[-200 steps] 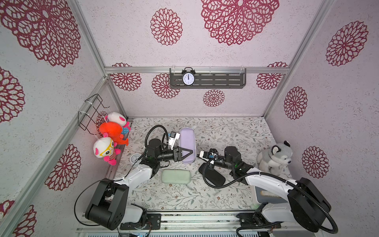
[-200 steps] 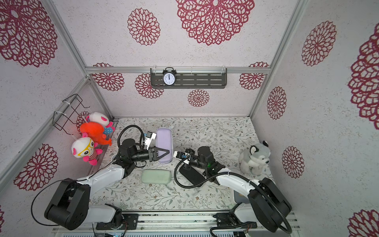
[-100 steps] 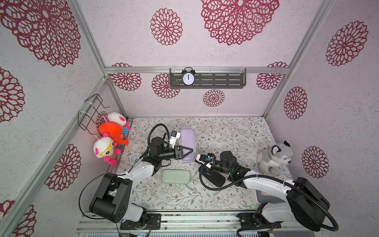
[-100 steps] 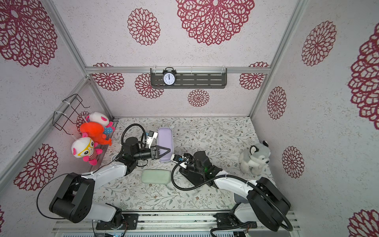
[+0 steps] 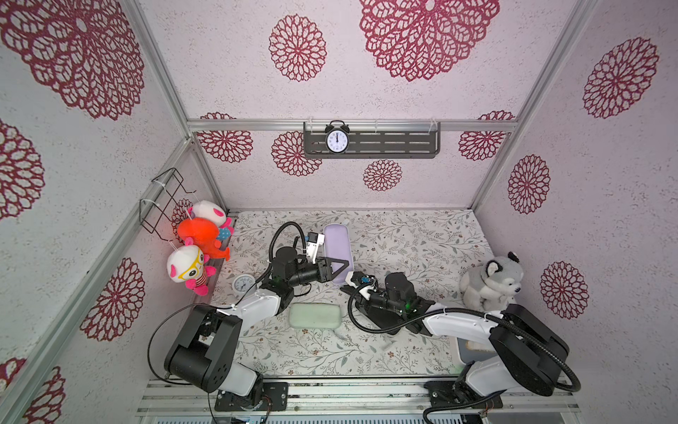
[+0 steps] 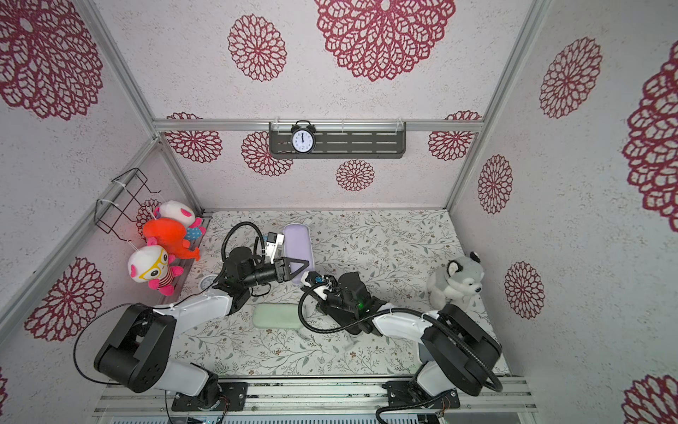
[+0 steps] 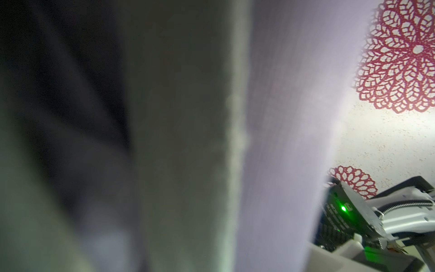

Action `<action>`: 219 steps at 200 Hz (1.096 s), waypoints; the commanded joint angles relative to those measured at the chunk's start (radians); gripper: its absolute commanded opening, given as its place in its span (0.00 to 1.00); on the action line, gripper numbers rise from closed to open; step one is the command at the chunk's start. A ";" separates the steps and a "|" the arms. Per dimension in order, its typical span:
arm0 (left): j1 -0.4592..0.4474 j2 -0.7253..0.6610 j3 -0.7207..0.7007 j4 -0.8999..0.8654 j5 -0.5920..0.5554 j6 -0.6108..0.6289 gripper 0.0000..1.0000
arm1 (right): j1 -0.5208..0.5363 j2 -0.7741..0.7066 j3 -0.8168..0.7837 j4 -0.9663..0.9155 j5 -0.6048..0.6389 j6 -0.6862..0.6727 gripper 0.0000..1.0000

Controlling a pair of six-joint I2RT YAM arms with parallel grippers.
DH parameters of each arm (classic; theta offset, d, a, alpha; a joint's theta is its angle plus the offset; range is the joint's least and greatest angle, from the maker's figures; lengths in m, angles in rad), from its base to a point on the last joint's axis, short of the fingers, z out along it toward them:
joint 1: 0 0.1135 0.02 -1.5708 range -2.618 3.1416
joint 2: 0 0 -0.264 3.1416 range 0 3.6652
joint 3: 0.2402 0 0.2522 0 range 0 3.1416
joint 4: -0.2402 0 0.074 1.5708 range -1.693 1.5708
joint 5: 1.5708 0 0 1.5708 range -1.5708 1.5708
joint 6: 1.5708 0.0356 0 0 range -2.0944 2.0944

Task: Put umbrellas into zippered umbrella sleeves
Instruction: Zip the zipper on the umbrella sleeve, then place the umbrella sleeve at the center of the board.

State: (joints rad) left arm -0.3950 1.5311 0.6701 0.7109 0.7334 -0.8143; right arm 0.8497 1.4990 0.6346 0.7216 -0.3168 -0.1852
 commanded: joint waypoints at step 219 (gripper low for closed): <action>0.092 0.461 0.003 0.206 -0.261 -0.230 0.65 | -0.119 0.421 0.381 -0.312 0.076 0.152 0.00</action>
State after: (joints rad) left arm -0.3149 1.9663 0.6579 0.9432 0.4587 -1.0554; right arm 0.7502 1.9202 0.9806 0.4335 -0.2710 -0.0261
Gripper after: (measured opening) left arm 0.594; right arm 0.052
